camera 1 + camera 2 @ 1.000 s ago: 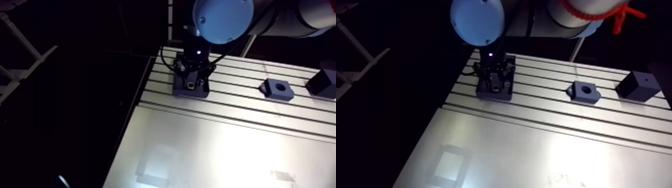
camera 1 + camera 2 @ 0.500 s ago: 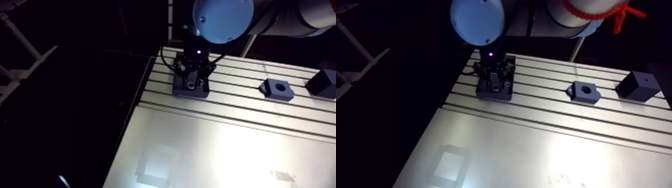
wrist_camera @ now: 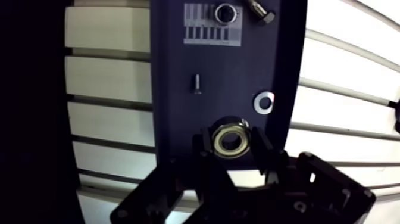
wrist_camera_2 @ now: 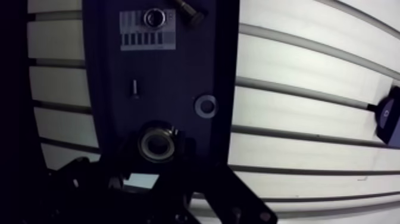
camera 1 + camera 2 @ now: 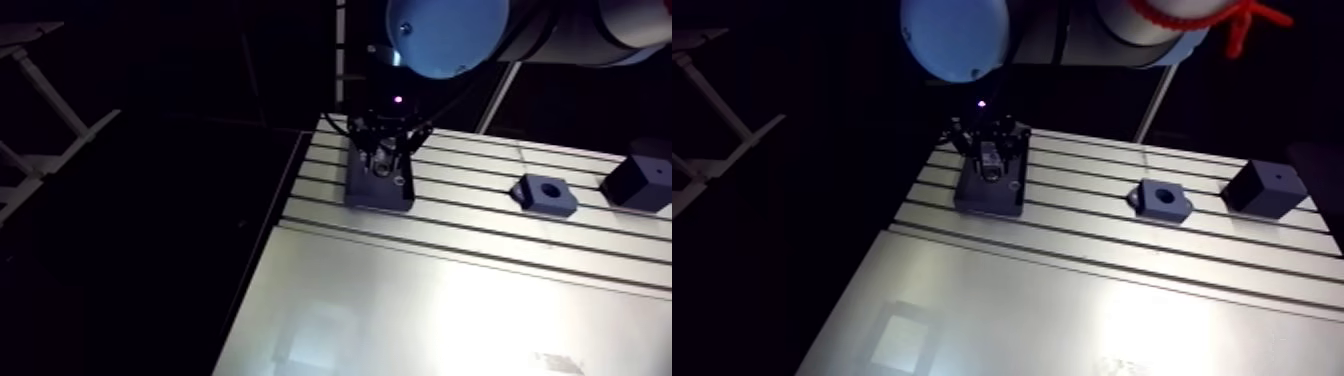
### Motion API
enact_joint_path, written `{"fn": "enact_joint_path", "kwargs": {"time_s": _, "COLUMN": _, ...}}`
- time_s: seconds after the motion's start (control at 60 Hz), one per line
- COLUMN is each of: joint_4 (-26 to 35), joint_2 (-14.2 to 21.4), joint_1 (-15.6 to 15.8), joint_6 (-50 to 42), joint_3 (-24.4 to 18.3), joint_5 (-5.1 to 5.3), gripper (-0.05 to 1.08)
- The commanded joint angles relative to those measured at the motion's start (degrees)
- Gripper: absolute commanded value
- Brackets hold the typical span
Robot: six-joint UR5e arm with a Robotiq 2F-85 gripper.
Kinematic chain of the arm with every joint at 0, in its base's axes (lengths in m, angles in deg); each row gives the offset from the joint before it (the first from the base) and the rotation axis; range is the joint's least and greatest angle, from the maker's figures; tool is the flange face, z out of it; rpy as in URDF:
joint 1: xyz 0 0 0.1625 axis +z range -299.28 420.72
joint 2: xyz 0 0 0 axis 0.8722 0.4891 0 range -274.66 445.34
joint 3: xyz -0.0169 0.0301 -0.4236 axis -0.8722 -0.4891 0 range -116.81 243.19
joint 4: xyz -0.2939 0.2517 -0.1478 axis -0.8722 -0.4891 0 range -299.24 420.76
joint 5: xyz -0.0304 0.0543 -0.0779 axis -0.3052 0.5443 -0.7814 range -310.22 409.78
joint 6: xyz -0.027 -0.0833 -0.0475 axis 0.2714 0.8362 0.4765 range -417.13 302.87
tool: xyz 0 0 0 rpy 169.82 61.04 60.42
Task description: Pick up the bearing and press it into the housing until flush.
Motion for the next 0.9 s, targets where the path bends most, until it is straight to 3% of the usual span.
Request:
{"fn": "enact_joint_path", "kwargs": {"time_s": 0.017, "joint_4": 2.6, "joint_2": 3.4, "joint_1": -0.7, "joint_6": 0.3, "joint_3": -1.5, "joint_5": -0.37, "gripper": 0.60}}
{"fn": "enact_joint_path", "kwargs": {"time_s": 0.15, "joint_4": 4.7, "joint_2": 4.1, "joint_1": -2.4, "joint_6": 1.0, "joint_3": -2.4, "joint_5": -0.53, "gripper": 0.61}}
{"fn": "enact_joint_path", "kwargs": {"time_s": 0.283, "joint_4": 6.0, "joint_2": 5.0, "joint_1": -4.7, "joint_6": 4.7, "joint_3": -3.2, "joint_5": -1.47, "gripper": 0.61}}
{"fn": "enact_joint_path", "kwargs": {"time_s": 0.417, "joint_4": 7.7, "joint_2": 5.8, "joint_1": -10.5, "joint_6": 8.6, "joint_3": -4.2, "joint_5": -2.35, "gripper": 0.61}}
{"fn": "enact_joint_path", "kwargs": {"time_s": 0.6, "joint_4": 10.0, "joint_2": 5.8, "joint_1": -14.5, "joint_6": 13.9, "joint_3": -6.0, "joint_5": -2.56, "gripper": 0.61}}
{"fn": "enact_joint_path", "kwargs": {"time_s": 0.75, "joint_4": 11.3, "joint_2": 5.8, "joint_1": -17.5, "joint_6": 16.1, "joint_3": -6.7, "joint_5": -4.38, "gripper": 0.61}}
{"fn": "enact_joint_path", "kwargs": {"time_s": 0.9, "joint_4": 11.3, "joint_2": 5.7, "joint_1": -21.1, "joint_6": 16.5, "joint_3": -6.4, "joint_5": -4.15, "gripper": 0.61}}
